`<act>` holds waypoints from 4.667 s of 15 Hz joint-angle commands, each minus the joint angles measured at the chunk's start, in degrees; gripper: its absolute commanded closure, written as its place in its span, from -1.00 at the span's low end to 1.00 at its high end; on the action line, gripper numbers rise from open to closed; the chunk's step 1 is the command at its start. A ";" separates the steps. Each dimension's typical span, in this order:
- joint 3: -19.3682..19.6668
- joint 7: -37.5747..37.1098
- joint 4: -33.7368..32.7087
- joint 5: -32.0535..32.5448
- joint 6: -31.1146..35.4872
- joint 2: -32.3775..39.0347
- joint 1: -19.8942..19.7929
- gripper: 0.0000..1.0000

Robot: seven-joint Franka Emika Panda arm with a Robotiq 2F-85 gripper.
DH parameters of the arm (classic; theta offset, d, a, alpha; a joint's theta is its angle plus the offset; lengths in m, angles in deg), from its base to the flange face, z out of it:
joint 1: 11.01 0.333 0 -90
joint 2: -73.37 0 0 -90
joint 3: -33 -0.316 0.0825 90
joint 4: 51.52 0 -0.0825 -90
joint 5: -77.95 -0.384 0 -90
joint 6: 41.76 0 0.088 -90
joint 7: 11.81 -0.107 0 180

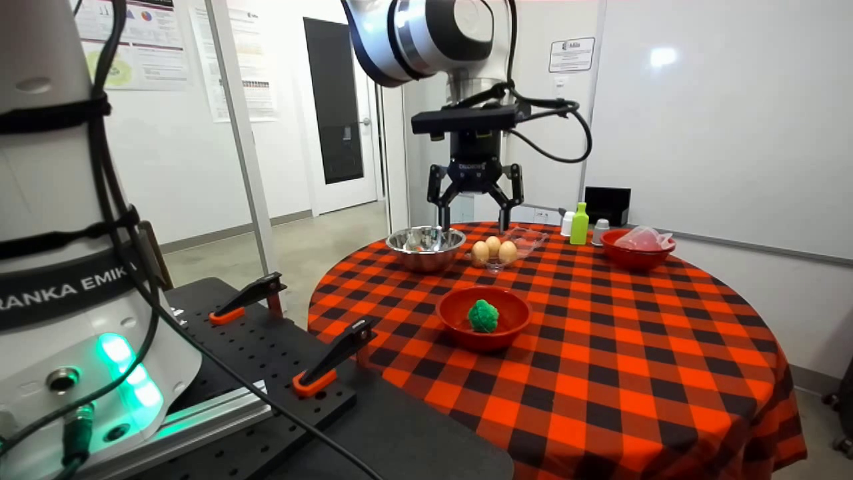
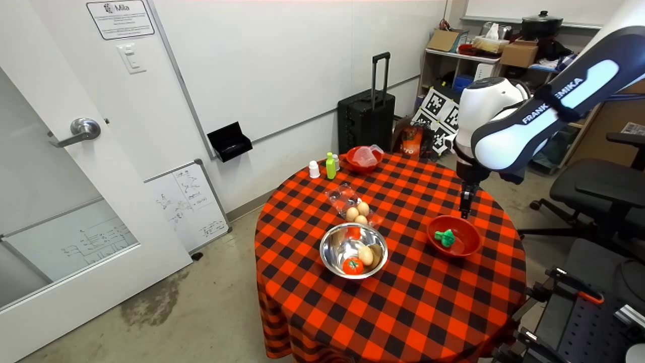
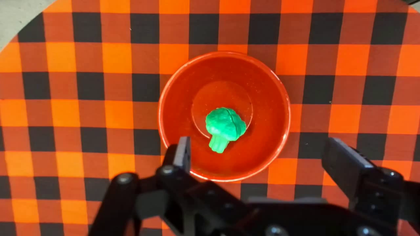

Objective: Take the broccoli out of the bowl and put it on the table

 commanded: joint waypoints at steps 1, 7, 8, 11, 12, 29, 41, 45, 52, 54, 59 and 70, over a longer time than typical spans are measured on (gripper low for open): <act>-1.56 -0.39 -6.14 -2.41 -0.43 8.18 -2.04 -1.00; -2.70 -1.55 -11.85 -2.46 -0.94 17.02 -3.44 -1.00; -3.04 -1.42 -12.69 -2.75 -0.88 18.46 -3.80 -1.00; -4.11 -0.51 -14.86 -3.10 -0.67 21.71 -4.91 -1.00; -4.40 -0.40 -15.50 -3.19 -0.51 22.65 -5.30 -1.00; -6.25 -0.43 -26.01 -3.10 -2.24 34.19 -7.44 -0.33; -6.20 -0.79 -24.95 -3.34 -1.69 32.52 -8.34 0.89; -6.10 -0.91 -22.50 -3.13 -1.61 29.51 -8.06 0.89; -7.39 0.19 -14.57 -3.35 -3.27 16.59 -7.24 0.89; -8.50 0.87 -13.55 -3.69 -5.25 14.05 -6.53 0.89; -13.10 5.98 -13.64 -6.05 -10.33 12.15 -4.65 0.89; -15.02 8.81 -21.27 -4.62 -10.83 25.26 0.30 0.89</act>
